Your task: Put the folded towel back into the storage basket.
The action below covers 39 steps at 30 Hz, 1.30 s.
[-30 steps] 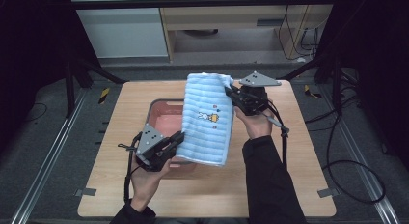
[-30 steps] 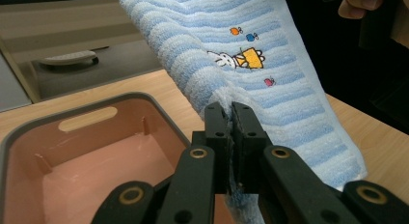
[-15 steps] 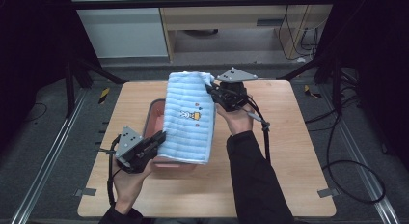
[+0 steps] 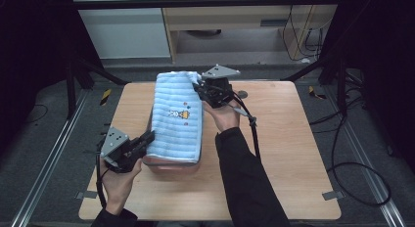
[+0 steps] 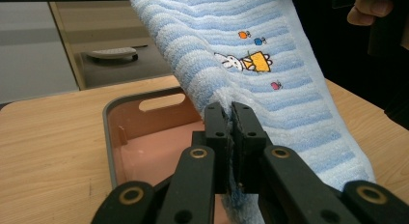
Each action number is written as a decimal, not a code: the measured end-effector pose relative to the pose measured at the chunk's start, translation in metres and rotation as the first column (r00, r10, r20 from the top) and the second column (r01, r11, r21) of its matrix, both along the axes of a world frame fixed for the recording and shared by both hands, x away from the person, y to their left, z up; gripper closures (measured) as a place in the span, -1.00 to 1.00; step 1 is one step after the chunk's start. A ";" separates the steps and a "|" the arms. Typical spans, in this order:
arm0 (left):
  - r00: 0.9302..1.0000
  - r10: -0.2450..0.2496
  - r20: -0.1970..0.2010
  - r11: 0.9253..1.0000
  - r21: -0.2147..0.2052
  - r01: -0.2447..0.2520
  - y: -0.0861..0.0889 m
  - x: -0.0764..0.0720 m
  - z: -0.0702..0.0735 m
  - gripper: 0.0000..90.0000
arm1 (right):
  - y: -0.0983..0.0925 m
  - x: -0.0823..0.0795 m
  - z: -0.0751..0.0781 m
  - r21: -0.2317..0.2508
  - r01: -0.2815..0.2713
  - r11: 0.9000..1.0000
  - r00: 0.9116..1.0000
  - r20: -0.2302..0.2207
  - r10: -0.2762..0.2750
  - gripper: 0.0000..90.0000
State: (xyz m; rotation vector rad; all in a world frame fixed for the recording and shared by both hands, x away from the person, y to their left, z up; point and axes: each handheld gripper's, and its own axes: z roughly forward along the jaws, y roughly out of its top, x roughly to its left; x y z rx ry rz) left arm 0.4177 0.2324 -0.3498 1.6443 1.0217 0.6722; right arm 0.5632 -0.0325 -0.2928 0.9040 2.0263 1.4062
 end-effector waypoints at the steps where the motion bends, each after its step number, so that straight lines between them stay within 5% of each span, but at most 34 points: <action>1: 1.000 0.000 -0.005 1.000 0.003 0.000 0.001 0.001 -0.001 0.91 | 0.002 0.002 -0.001 -0.004 -0.003 1.000 1.000 -0.002 0.003 0.85; 16: 0.998 0.025 -0.057 1.000 0.009 -0.025 0.011 0.018 -0.020 0.91 | 0.025 0.026 -0.023 -0.028 -0.010 1.000 0.999 -0.040 0.009 0.85; 39: 0.990 0.041 -0.136 0.996 0.084 -0.030 0.008 0.036 -0.050 0.91 | 0.033 0.044 -0.061 -0.070 0.005 0.998 0.994 -0.109 -0.013 0.85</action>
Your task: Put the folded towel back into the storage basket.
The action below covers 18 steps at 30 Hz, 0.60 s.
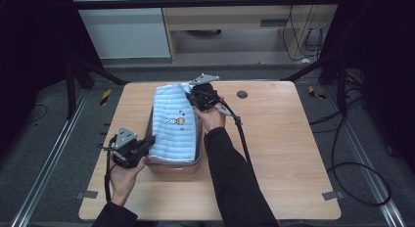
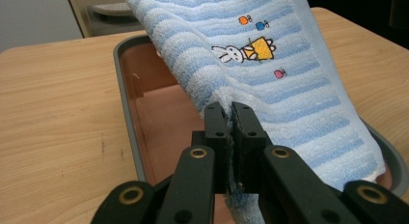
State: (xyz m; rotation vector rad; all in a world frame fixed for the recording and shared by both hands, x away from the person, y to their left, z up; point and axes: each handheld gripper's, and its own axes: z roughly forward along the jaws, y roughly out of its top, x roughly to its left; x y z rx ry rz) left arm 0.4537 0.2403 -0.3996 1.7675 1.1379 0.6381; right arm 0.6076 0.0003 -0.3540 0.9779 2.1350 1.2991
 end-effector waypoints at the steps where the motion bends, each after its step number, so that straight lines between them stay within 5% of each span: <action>1: 1.000 -0.001 -0.004 1.000 0.005 0.001 -0.001 0.001 -0.001 0.91 | 0.000 0.001 -0.002 -0.003 -0.001 1.000 1.000 -0.001 0.001 0.85; 18: 0.998 -0.004 -0.064 0.998 0.068 0.008 -0.007 0.007 -0.024 0.91 | -0.001 0.005 -0.033 -0.030 0.006 1.000 0.999 -0.052 -0.008 0.85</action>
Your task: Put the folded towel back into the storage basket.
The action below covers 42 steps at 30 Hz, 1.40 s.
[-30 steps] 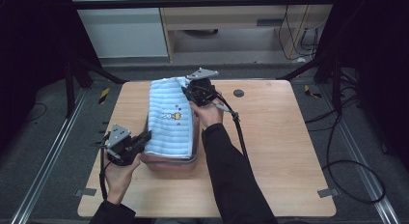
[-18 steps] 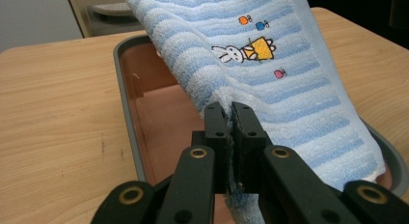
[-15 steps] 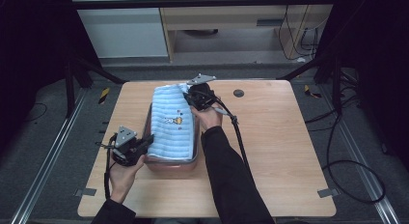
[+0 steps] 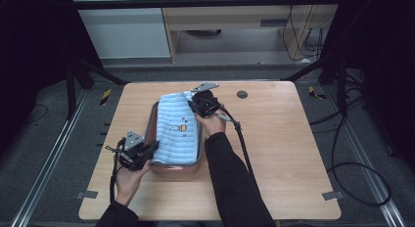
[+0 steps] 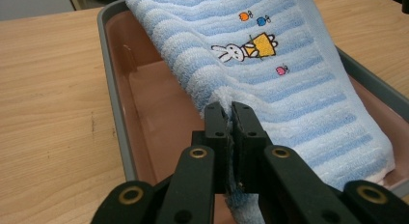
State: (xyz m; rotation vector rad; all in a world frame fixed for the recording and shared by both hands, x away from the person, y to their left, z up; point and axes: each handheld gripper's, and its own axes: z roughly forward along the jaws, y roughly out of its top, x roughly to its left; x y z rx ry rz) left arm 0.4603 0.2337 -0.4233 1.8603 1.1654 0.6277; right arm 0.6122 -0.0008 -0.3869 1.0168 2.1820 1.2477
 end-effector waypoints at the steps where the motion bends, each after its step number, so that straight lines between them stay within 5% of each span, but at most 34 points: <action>1: 1.000 -0.001 -0.003 1.000 0.001 0.001 0.000 0.000 -0.001 0.91 | 0.000 0.000 -0.003 -0.003 0.001 1.000 1.000 -0.007 -0.001 0.85; 17: 0.999 0.007 -0.031 0.999 0.040 -0.006 0.000 0.000 -0.009 0.87 | 0.004 0.002 -0.023 -0.033 0.000 0.999 0.999 -0.045 -0.001 0.80; 27: 0.999 0.030 -0.016 0.998 0.047 -0.029 0.003 0.000 -0.006 0.72 | 0.004 0.001 -0.028 -0.097 0.008 0.995 0.998 -0.056 -0.013 0.40; 38: 1.000 -0.004 0.022 1.000 -0.003 0.004 0.004 -0.006 0.009 0.47 | -0.036 -0.022 0.001 0.036 0.053 0.998 0.998 0.042 -0.055 -0.12; 42: 0.999 -0.024 0.033 1.000 -0.014 0.025 0.003 -0.008 0.011 0.32 | -0.050 -0.030 0.006 0.046 0.072 0.996 0.996 0.048 -0.074 -0.28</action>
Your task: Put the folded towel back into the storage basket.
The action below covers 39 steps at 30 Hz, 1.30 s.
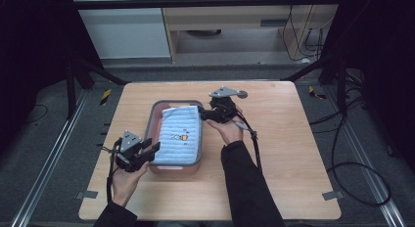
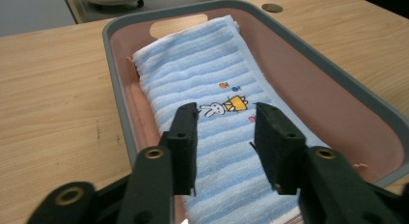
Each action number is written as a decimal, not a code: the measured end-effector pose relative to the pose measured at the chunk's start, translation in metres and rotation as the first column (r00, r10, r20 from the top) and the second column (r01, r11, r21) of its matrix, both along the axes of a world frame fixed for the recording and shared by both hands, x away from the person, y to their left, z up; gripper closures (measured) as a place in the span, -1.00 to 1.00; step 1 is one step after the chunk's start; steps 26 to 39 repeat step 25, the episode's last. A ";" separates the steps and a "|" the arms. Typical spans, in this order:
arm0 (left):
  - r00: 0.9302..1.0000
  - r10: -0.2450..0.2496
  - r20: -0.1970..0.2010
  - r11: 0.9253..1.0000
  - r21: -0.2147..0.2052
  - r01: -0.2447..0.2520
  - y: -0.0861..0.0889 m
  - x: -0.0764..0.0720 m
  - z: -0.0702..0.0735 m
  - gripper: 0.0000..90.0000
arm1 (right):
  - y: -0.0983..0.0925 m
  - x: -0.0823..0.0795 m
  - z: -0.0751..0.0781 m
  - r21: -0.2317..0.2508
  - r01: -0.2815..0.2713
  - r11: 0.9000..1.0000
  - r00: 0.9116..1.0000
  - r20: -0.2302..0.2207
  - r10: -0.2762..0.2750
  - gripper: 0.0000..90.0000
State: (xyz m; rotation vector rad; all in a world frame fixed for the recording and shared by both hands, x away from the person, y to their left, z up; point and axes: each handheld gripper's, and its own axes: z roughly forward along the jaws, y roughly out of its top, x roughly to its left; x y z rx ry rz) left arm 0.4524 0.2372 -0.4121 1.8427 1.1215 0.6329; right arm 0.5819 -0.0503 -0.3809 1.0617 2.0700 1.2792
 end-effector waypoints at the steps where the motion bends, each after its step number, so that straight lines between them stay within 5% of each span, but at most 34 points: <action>1: 1.000 -0.008 -0.002 1.000 0.003 0.008 0.000 0.000 0.001 0.25 | -0.006 -0.003 0.001 0.003 0.006 1.000 1.000 0.000 -0.006 -0.35; 5: 1.000 -0.023 0.010 1.000 0.004 0.022 0.000 0.001 0.002 0.01 | -0.035 -0.016 0.002 0.051 0.025 0.998 1.000 -0.001 -0.025 -0.44; 12: 0.999 -0.033 0.010 0.999 -0.020 0.033 0.007 0.002 0.003 -0.22 | -0.102 -0.045 -0.014 0.063 0.112 0.992 0.994 -0.015 -0.112 -0.51; 21: 0.998 -0.058 0.026 0.998 -0.007 0.058 0.012 0.003 0.004 -0.32 | -0.147 -0.068 -0.034 0.051 0.168 0.984 0.985 -0.032 -0.167 -0.51; 25: 0.998 -0.049 0.035 0.999 -0.012 0.049 0.017 0.002 0.005 -0.33 | -0.162 -0.079 -0.044 0.036 0.183 0.982 0.983 -0.031 -0.182 -0.51; 39: 0.998 -0.049 0.035 0.999 -0.012 0.049 0.017 0.002 0.005 -0.33 | -0.162 -0.079 -0.044 0.036 0.183 0.982 0.983 -0.031 -0.182 -0.51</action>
